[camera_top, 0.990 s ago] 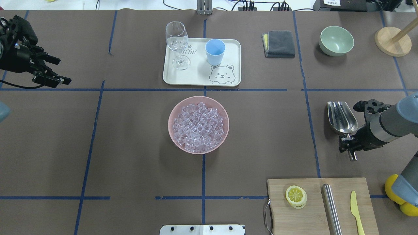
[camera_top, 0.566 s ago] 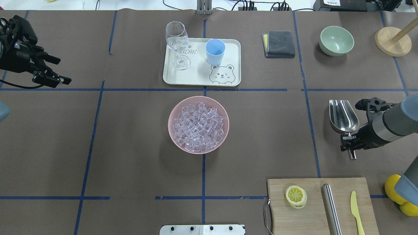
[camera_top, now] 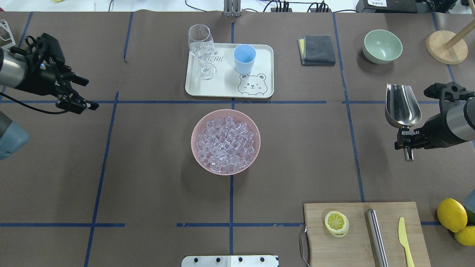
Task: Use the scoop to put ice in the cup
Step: 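Lift the scoop toward the pink bowl while the left gripper reaches its rim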
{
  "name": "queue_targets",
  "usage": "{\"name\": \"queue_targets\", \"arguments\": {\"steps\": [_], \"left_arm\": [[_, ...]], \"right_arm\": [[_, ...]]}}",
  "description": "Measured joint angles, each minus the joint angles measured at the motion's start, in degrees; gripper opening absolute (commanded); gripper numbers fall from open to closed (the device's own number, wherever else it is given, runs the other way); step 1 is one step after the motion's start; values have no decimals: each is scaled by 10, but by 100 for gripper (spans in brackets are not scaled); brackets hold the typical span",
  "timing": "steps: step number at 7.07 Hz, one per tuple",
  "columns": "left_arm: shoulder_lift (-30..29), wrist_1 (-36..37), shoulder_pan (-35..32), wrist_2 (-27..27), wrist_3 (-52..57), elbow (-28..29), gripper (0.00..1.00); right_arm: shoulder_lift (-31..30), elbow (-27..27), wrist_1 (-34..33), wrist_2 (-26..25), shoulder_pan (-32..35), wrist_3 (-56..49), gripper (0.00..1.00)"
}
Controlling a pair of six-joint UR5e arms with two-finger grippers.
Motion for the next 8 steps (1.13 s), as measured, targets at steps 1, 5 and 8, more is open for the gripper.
{"name": "queue_targets", "arguments": {"steps": [1,5,8], "left_arm": [[-9,-1,21,0,-3,-3,100],[-20,-2,37,-5,-11,-7,100],[-36,-2,38,-8,-52,-16,100]], "right_arm": [[43,7,-43,-1,-1,-10,0],[255,-12,-231,-29,15,-81,0],[289,-19,-241,-43,39,-129,0]]}}
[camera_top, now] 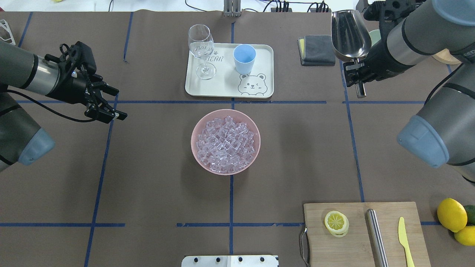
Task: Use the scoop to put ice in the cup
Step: 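Lift the scoop toward the pink bowl while the left gripper reaches its rim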
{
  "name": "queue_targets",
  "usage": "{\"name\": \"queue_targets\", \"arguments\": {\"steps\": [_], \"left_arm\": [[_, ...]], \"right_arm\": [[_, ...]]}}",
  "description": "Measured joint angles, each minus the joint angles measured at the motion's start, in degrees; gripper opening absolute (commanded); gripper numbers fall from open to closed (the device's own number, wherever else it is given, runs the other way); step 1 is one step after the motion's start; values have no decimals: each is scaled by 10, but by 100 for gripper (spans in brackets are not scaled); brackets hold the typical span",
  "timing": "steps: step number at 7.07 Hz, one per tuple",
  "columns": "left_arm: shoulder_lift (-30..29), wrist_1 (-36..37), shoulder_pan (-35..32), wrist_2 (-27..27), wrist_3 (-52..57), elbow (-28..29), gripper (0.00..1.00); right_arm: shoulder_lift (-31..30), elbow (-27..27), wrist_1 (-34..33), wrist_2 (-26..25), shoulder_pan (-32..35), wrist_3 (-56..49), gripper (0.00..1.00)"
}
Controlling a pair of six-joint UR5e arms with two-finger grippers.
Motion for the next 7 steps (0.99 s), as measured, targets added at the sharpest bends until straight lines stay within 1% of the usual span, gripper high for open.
{"name": "queue_targets", "arguments": {"steps": [1,2,3,4,5,7], "left_arm": [[-2,0,0,0,-3,-3,100],[-3,0,1,0,-4,-5,100],[-4,0,3,0,-4,-7,100],[-6,0,7,0,-5,-8,100],[-9,0,11,0,-5,-8,100],[-19,-4,28,1,0,-6,99]], "right_arm": [[1,-11,-1,28,18,-54,0],[-1,-17,-2,51,30,-166,0],[-6,-17,-3,62,35,-255,0],[-9,-14,-11,66,33,-302,0],[-10,-10,-26,62,21,-321,0],[-4,3,-64,23,-26,-340,0]]}}
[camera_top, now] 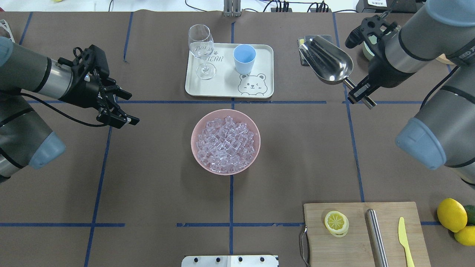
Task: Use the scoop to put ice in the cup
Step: 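Lift the scoop toward the pink bowl while the left gripper reaches its rim, then hold the bowl rim with left gripper while right brings scoop over ice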
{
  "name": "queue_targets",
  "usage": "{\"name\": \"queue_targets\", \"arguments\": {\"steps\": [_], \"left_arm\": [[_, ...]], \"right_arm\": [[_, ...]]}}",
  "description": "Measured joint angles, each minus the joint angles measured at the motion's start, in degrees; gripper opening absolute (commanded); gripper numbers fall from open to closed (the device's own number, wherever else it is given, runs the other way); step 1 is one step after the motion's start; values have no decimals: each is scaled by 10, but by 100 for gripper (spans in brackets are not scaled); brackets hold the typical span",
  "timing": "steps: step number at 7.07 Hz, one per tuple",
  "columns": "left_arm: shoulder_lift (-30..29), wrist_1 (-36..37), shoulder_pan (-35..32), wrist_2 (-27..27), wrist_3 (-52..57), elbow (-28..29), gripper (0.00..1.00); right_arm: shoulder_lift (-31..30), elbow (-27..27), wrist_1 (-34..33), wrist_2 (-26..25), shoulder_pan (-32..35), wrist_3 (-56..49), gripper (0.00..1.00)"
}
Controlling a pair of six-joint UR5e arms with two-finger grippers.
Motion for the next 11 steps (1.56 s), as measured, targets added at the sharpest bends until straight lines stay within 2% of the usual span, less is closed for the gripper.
{"name": "queue_targets", "arguments": {"steps": [2,3,5,7,9,11], "left_arm": [[-11,-32,42,17,4,7,98],[-17,-42,73,59,11,9,99],[-35,-48,117,155,76,24,98],[-45,-53,144,188,136,51,99],[-47,-68,170,224,143,59,100],[-47,-69,184,234,140,64,100]], "right_arm": [[34,10,-92,-19,-24,-30,0],[45,11,-119,-23,-34,-60,0],[56,23,-145,-52,-55,-91,0],[67,38,-184,-98,-85,-96,0],[85,40,-207,-125,-112,-109,0],[104,40,-212,-152,-125,-115,0]]}}
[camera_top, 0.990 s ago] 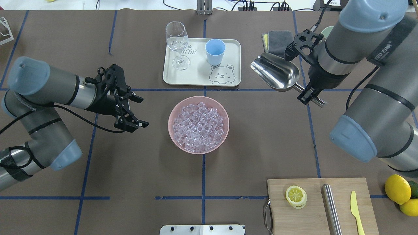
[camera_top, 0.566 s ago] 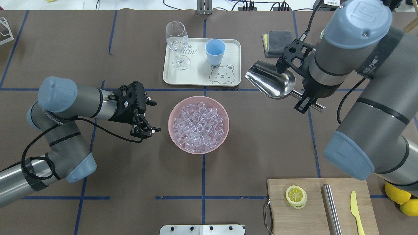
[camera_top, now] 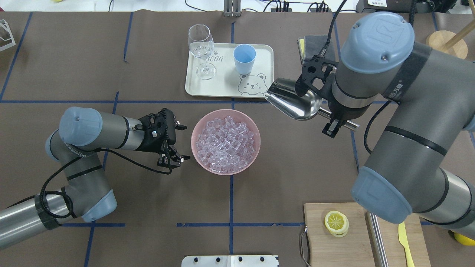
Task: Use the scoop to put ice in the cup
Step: 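Hold the bowl rim with left gripper while right brings scoop over ice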
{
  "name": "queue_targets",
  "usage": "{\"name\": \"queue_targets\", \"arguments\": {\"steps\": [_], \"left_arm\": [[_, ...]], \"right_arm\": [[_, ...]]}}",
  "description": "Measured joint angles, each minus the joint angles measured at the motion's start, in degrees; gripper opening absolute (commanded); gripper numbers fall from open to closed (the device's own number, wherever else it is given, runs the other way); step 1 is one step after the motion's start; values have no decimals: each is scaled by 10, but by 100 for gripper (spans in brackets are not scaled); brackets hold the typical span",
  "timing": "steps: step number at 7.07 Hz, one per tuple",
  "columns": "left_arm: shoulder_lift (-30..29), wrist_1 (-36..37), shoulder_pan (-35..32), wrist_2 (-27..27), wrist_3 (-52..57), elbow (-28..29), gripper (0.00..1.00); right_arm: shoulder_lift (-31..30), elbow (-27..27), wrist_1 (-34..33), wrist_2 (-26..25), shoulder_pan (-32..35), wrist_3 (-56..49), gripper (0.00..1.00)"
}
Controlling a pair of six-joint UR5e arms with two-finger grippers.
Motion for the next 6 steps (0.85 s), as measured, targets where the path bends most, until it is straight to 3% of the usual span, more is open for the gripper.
{"name": "queue_targets", "arguments": {"steps": [6], "left_arm": [[-9,-70,19,2,-36,35,100]], "right_arm": [[7,3,-1,-47,-35,-1,0]]}}
